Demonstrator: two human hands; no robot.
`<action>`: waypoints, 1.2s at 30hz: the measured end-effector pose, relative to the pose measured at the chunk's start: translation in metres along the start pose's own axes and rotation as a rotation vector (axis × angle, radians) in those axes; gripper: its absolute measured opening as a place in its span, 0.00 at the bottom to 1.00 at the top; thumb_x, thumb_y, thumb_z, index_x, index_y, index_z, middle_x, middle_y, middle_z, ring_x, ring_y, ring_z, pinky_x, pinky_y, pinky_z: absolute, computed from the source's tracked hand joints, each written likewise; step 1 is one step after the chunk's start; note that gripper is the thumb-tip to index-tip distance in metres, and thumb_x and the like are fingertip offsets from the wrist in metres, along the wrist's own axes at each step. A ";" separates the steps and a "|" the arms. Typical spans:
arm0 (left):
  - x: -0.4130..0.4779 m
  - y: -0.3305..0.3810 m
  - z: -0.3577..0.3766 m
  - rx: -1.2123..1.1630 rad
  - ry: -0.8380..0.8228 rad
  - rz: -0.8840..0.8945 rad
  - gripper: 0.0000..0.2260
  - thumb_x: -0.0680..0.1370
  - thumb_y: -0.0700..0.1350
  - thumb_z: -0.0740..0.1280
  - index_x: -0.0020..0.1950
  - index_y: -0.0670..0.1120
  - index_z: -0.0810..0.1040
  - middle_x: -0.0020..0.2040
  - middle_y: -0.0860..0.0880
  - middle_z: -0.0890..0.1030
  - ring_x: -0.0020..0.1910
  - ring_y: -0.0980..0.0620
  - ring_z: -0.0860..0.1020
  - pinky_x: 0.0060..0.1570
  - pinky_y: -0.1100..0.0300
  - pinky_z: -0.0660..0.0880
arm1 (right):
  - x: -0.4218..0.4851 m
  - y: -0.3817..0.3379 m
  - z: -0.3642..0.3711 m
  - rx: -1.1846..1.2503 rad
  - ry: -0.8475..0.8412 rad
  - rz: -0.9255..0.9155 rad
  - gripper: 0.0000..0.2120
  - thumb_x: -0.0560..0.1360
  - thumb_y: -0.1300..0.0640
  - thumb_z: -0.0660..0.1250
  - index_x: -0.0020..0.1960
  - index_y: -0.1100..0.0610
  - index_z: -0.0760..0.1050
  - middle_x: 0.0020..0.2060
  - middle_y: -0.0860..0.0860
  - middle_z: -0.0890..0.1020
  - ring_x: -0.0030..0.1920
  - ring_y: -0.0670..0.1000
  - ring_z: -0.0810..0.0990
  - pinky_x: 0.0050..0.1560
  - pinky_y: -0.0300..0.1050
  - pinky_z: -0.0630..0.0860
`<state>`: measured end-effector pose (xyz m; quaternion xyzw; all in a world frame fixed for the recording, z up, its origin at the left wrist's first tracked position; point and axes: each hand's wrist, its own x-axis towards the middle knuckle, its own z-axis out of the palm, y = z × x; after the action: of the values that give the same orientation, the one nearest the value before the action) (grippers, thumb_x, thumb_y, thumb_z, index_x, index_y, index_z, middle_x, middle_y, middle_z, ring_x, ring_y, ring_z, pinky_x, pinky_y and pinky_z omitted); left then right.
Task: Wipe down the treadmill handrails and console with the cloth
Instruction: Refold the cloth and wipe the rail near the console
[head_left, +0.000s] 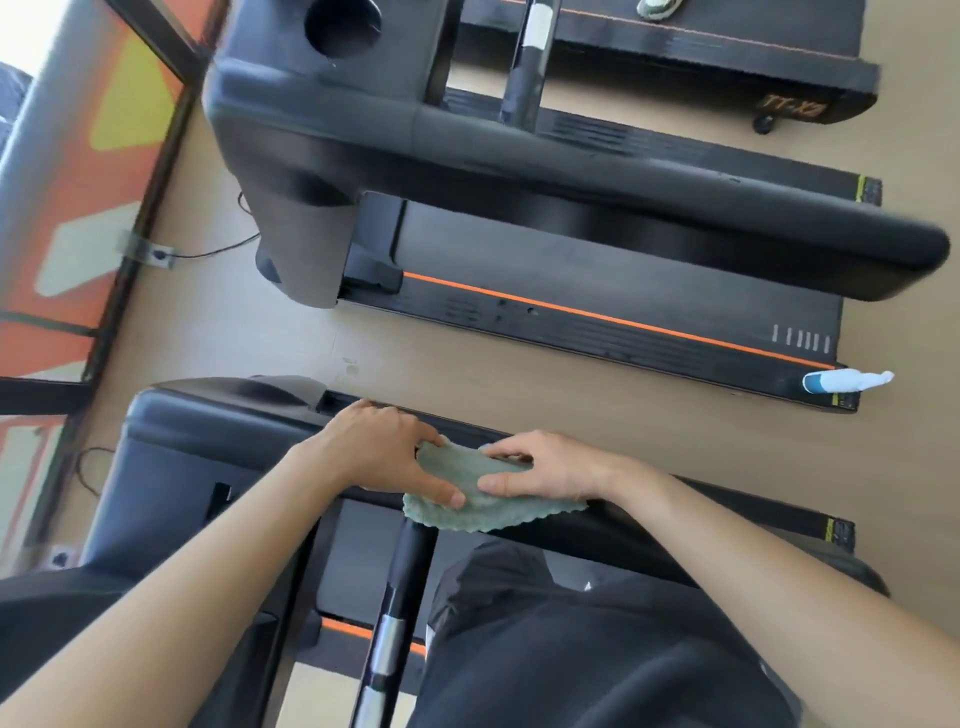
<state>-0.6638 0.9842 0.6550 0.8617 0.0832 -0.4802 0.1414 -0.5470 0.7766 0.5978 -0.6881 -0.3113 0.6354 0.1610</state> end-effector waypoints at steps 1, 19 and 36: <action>-0.003 -0.009 -0.001 -0.001 0.013 -0.017 0.44 0.63 0.84 0.58 0.73 0.63 0.70 0.61 0.56 0.82 0.63 0.52 0.78 0.63 0.53 0.68 | 0.006 -0.007 0.001 0.002 -0.003 -0.017 0.42 0.63 0.19 0.64 0.71 0.39 0.71 0.65 0.37 0.78 0.64 0.41 0.76 0.68 0.45 0.71; -0.048 -0.133 -0.011 -0.165 0.067 -0.289 0.38 0.63 0.81 0.65 0.65 0.62 0.78 0.53 0.60 0.81 0.53 0.52 0.77 0.55 0.54 0.71 | 0.090 -0.122 0.019 0.002 -0.081 -0.177 0.25 0.74 0.34 0.67 0.68 0.42 0.76 0.59 0.41 0.82 0.59 0.42 0.79 0.65 0.43 0.73; -0.016 0.007 0.023 -0.095 0.250 -0.130 0.49 0.54 0.85 0.57 0.67 0.59 0.78 0.55 0.56 0.83 0.56 0.51 0.79 0.63 0.52 0.69 | -0.021 -0.005 -0.005 -0.204 0.053 -0.124 0.37 0.70 0.33 0.72 0.74 0.46 0.70 0.69 0.44 0.77 0.68 0.48 0.75 0.67 0.42 0.70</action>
<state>-0.6890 0.9695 0.6584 0.8999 0.1784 -0.3726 0.1394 -0.5430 0.7678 0.6181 -0.6968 -0.4122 0.5708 0.1373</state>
